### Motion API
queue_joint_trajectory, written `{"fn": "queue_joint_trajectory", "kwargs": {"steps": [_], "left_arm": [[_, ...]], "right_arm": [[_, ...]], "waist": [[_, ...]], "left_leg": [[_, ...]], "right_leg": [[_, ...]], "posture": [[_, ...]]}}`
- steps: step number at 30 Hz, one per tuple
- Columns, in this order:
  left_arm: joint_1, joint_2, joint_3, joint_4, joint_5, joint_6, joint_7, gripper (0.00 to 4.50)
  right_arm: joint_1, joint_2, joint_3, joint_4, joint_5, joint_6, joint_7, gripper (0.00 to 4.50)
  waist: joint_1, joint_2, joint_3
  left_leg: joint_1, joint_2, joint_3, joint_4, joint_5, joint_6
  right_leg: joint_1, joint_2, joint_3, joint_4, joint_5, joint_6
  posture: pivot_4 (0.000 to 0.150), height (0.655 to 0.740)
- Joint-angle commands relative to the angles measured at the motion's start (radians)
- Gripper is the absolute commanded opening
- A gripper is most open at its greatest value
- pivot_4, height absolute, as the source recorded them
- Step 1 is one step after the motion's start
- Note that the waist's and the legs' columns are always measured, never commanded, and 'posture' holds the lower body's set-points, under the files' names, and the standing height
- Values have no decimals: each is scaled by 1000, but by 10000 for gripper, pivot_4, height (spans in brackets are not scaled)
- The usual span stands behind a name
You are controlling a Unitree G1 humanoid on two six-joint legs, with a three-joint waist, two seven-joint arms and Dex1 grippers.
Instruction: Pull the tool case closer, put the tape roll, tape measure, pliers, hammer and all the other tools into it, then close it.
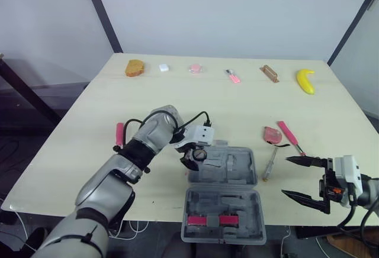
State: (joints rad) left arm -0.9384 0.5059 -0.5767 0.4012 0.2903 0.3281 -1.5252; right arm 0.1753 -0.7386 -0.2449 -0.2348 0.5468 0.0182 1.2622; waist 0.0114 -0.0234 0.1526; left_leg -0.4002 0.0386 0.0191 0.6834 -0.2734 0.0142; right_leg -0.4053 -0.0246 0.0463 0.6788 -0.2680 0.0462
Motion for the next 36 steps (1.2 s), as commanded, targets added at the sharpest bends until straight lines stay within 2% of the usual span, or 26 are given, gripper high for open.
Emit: {"fn": "queue_joint_trajectory", "kwargs": {"steps": [1, 8, 12, 16, 19, 20, 28, 29, 31, 32, 33, 36], "left_arm": [[-15, 15, 25, -70, -32, 28, -33, 44401], [11, 30, 116, -55, -152, 32, -8, 44401], [97, 21, 247, 54, -274, -104, 43, 44401], [155, 9, 323, 72, -364, -141, 40, 44401], [183, -12, 373, 99, -415, -213, 57, 36230], [191, -17, 384, 115, -425, -252, 58, 31404], [172, -45, 413, 269, -446, -403, 42, 31404], [158, -51, 417, 312, -446, -423, 39, 27079], [128, -65, 429, 395, -447, -460, 42, 25762], [118, -70, 430, 421, -444, -476, 46, 18982], [112, -71, 430, 437, -440, -491, 47, 17725], [82, -82, 439, 515, -436, -536, 33, 17725]], "right_arm": [[-4, -1, -7, -16, 6, -17, 2, 45000], [2, 9, -1, -19, 1, -22, -7, 45000], [-3, 24, 10, -22, -1, -20, -21, 45000], [-17, 49, 7, -40, 21, -1, -55, 45000], [-21, 63, 4, -47, 32, 7, -71, 45000], [-21, 67, 7, -46, 28, 4, -74, 45000], [-23, 84, 28, -36, 0, -22, -85, 45000], [-24, 90, 37, -35, -6, -27, -88, 45000], [-27, 100, 49, -36, -17, -36, -96, 45000], [-27, 104, 53, -36, -20, -39, -98, 45000], [-28, 107, 57, -36, -23, -41, -101, 45000], [-27, 113, 67, -41, -32, -46, -108, 45000]], "waist": [[0, 0, 0], [-1, 0, 0], [-6, 1, 0], [-9, 1, 0], [1, 1, 0], [2, 1, 0], [1, 1, 0], [1, 1, 0], [0, 1, 0], [0, 1, 0], [1, 1, 0], [1, 1, 0]], "left_leg": [[0, 0, 0, 0, 0, 0], [0, 0, 0, 0, 0, 0], [1, 0, 0, 0, 0, 0], [0, 0, -1, 0, 0, 0], [0, 0, -1, 1, 0, 0], [0, 0, -1, 1, 0, 0], [0, 0, 0, 1, 0, 0], [0, 0, 0, 1, 0, 0], [0, 0, -1, 1, 0, 0], [0, 0, -1, 1, 0, 0], [0, 0, -1, 1, 0, 0], [0, 0, -1, 1, 0, 0]], "right_leg": [[0, 0, 0, 0, 0, 0], [0, 0, 0, 0, 0, 0], [0, 0, 0, 0, 0, 0], [0, 0, -1, 0, 0, 0], [0, -1, -1, 0, 0, 0], [0, -1, -1, 0, 0, 0], [0, 0, -1, 0, 0, 0], [0, 0, -1, 0, 0, 0], [0, 0, -1, 0, 0, 0], [0, 0, -1, 0, 0, 0], [0, 0, -1, 0, 0, 0], [0, 0, -1, 0, 0, 0]], "posture": [[1500, 7400], [1500, 7400], [1500, 7400], [1500, 7400], [1500, 7400], [1500, 7400], [1500, 7400], [1500, 7400], [1500, 7400], [1500, 7400], [1500, 7400], [1500, 7400]]}}
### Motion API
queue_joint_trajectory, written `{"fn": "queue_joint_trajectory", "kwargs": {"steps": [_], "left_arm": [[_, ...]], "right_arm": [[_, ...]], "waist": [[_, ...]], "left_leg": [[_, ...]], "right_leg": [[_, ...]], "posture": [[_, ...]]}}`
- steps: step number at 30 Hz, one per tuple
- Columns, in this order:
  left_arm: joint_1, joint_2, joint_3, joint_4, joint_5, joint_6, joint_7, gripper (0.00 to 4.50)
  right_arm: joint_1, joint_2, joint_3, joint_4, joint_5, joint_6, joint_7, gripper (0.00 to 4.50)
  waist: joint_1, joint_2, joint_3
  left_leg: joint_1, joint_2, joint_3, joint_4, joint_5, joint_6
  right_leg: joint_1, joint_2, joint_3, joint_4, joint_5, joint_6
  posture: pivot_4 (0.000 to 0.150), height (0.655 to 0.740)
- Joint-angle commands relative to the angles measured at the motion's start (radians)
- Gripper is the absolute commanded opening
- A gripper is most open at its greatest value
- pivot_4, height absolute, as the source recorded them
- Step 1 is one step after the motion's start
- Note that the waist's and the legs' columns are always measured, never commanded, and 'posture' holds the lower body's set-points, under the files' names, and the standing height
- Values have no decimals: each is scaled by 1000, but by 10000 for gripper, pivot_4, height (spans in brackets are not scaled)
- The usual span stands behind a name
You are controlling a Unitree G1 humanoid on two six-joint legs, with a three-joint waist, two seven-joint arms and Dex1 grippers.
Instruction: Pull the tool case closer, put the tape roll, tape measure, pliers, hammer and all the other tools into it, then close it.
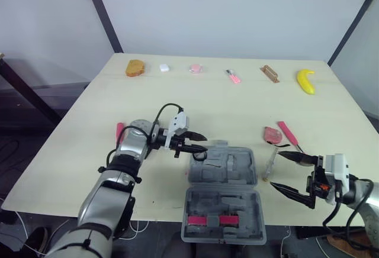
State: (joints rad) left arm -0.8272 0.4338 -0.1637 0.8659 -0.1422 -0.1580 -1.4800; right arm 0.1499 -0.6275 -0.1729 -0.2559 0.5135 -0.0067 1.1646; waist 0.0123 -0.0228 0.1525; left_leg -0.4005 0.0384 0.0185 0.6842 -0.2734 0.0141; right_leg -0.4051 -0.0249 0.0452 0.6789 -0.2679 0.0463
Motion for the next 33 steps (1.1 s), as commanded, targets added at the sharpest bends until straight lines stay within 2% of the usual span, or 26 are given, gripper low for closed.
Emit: {"fn": "queue_joint_trajectory", "kwargs": {"steps": [1, 5, 6, 14, 20, 33], "left_arm": [[-37, -13, 28, 72, -2, -61, -15, 17725], [-59, -19, 33, 143, 4, -90, -27, 17725], [-62, -19, 30, 157, 11, -103, -26, 12383], [-58, -45, 22, 246, 64, -241, 33, 12383], [-35, -62, 27, 271, 77, -264, 46, 12383], [20, -118, -13, 342, 195, -308, 239, 12383]], "right_arm": [[-1, 3, -3, -22, 0, -22, -12, 45000], [7, 3, -2, -33, -1, -23, -23, 45000], [8, 3, -1, -34, -1, -24, -24, 45000], [-3, 6, 12, -50, 2, -17, -40, 45000], [-10, 2, 16, -49, 5, -15, -39, 45000], [-17, 12, 34, -58, 4, -15, -51, 45000]], "waist": [[0, 0, 0], [-1, 0, 0], [-1, 0, 0], [-1, 0, 0], [-1, 0, 0], [0, 0, 0]], "left_leg": [[0, 0, 0, 0, 0, 0], [0, 0, 0, 0, 0, 0], [0, 0, 0, 0, 0, 0], [0, 0, 0, 0, 0, 0], [0, 0, 0, 0, 0, 0], [0, 0, 0, 0, 0, 0]], "right_leg": [[0, 0, 0, 0, 0, 0], [0, 0, 0, 0, 0, 0], [0, 0, 0, 0, 0, 0], [0, 0, 0, 0, 0, 0], [0, 0, 0, 0, 0, 0], [0, 0, 0, 0, 0, 0]], "posture": [[1500, 7400], [1500, 7400], [1500, 7400], [1500, 7400], [1500, 7400], [1500, 7400]]}}
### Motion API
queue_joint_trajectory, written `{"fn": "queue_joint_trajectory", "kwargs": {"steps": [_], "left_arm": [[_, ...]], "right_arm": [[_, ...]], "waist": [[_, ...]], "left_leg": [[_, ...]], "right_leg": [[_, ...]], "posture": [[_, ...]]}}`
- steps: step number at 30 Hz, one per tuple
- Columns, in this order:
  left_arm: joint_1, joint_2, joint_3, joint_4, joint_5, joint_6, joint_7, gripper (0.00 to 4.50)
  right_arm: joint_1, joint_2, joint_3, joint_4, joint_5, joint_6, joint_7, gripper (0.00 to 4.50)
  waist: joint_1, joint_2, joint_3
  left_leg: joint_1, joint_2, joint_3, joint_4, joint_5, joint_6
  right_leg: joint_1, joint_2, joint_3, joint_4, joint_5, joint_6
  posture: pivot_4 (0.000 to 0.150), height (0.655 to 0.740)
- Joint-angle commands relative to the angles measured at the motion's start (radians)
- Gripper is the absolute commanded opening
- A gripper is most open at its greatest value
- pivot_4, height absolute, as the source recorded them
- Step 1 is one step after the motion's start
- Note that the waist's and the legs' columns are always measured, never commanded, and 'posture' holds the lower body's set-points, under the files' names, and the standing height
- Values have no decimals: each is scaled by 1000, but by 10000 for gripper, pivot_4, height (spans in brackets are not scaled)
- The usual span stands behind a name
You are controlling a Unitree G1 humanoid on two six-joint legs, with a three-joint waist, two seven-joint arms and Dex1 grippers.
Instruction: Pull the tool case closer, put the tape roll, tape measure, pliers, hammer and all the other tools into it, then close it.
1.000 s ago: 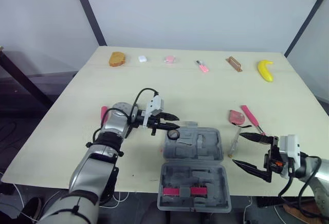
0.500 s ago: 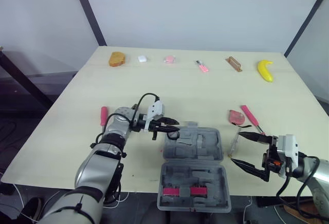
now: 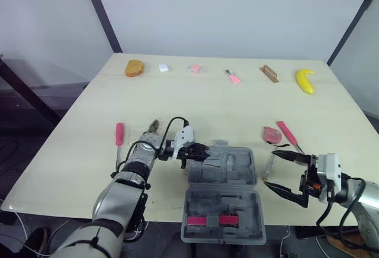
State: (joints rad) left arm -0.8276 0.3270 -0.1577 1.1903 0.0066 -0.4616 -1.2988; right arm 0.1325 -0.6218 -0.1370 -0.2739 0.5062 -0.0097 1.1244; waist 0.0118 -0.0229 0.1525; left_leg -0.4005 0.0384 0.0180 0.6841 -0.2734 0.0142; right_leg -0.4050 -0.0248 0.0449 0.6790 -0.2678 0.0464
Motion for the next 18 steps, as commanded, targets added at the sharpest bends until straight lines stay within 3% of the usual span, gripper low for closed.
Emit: {"fn": "queue_joint_trajectory", "kwargs": {"steps": [1, 12, 18], "left_arm": [[26, -12, -24, 20, 55, -7, 61, 12383], [62, -9, -25, 13, 67, -30, 58, 12383], [46, -13, 41, -56, -24, -8, -7, 12383]], "right_arm": [[2, 6, -2, -41, 11, -12, -12, 45000], [9, 13, 9, -47, 10, -16, -23, 45000], [-12, 23, 6, -38, 38, -3, -17, 45000]], "waist": [[2, 0, 0], [1, 3, -3], [0, 3, -3]], "left_leg": [[0, 0, 0, 0, 0, 0], [4, 0, 0, 0, 0, 0], [3, 0, -1, 0, 0, 0]], "right_leg": [[0, 0, 0, 0, 0, 0], [4, 0, -1, 0, 0, 0], [4, 0, -1, 0, 0, 0]], "posture": [[1500, 7400], [1500, 7400], [1500, 7400]]}}
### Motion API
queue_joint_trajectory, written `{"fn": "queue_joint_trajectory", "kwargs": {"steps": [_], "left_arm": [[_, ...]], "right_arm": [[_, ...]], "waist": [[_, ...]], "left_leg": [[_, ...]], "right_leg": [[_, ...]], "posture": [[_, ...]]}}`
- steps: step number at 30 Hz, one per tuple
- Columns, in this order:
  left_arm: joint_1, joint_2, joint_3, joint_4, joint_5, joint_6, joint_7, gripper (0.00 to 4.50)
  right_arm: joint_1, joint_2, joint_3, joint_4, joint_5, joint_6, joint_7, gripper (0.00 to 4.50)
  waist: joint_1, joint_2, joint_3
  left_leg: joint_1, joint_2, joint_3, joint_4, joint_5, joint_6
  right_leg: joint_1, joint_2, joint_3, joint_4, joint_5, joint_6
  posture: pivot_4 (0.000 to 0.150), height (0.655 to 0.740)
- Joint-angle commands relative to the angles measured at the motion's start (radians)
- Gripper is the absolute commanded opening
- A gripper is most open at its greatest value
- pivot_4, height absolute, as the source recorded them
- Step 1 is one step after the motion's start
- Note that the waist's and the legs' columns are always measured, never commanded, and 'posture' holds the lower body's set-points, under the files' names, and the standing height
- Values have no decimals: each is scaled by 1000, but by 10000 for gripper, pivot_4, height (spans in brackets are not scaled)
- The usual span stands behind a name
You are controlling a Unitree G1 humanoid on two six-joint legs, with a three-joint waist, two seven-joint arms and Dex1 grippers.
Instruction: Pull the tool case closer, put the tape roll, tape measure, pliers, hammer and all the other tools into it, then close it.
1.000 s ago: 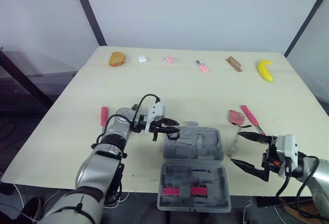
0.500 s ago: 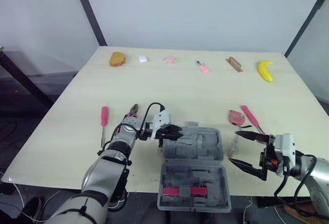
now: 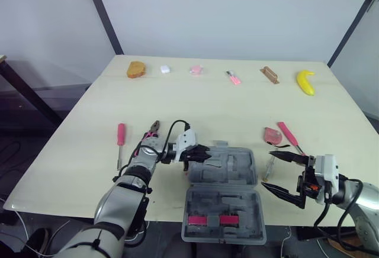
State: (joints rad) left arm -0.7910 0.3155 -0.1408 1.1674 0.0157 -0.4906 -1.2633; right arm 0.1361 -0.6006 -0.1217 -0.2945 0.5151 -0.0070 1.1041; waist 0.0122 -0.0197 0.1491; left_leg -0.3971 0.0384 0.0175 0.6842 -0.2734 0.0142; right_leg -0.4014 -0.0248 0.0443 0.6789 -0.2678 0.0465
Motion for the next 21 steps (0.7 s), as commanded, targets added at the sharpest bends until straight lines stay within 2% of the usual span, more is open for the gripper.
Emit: {"fn": "queue_joint_trajectory", "kwargs": {"steps": [1, 5, 10, 16, 21], "left_arm": [[10, 0, 33, -49, -48, 27, -57, 12383], [41, 32, 77, -187, -132, 78, -133, 12383], [163, 118, 140, -459, -239, 223, -136, 12383], [379, 215, 246, -770, -321, 384, 5, 12383], [528, 250, 338, -954, -387, 487, 131, 12383]], "right_arm": [[-17, 1, -10, -18, 32, -4, 5, 45000], [-28, 5, -7, -21, 52, 10, 8, 45000], [-21, 18, -29, 2, 52, 21, -30, 45000], [37, 39, -95, 29, 36, 15, -113, 45000], [93, 40, -153, 55, 31, 11, -151, 45000]], "waist": [[0, 0, 0], [-1, 0, 1], [-11, 0, 1], [-19, 0, 1], [-17, 0, 1]], "left_leg": [[0, 0, 0, 0, 0, 0], [-1, 0, -1, 0, 0, 0], [-1, 0, -1, 0, 0, 0], [-1, 1, -3, -1, 0, 0], [0, 1, -5, -1, 0, 0]], "right_leg": [[0, 0, 0, 0, 0, 0], [-1, 0, -1, 0, 0, 0], [-1, 0, 0, 0, 0, 0], [-1, -2, -1, 0, 0, 0], [0, -3, -1, 0, 0, 0]], "posture": [[1500, 7400], [1500, 7400], [1500, 7400], [1500, 7400], [1500, 7400]]}}
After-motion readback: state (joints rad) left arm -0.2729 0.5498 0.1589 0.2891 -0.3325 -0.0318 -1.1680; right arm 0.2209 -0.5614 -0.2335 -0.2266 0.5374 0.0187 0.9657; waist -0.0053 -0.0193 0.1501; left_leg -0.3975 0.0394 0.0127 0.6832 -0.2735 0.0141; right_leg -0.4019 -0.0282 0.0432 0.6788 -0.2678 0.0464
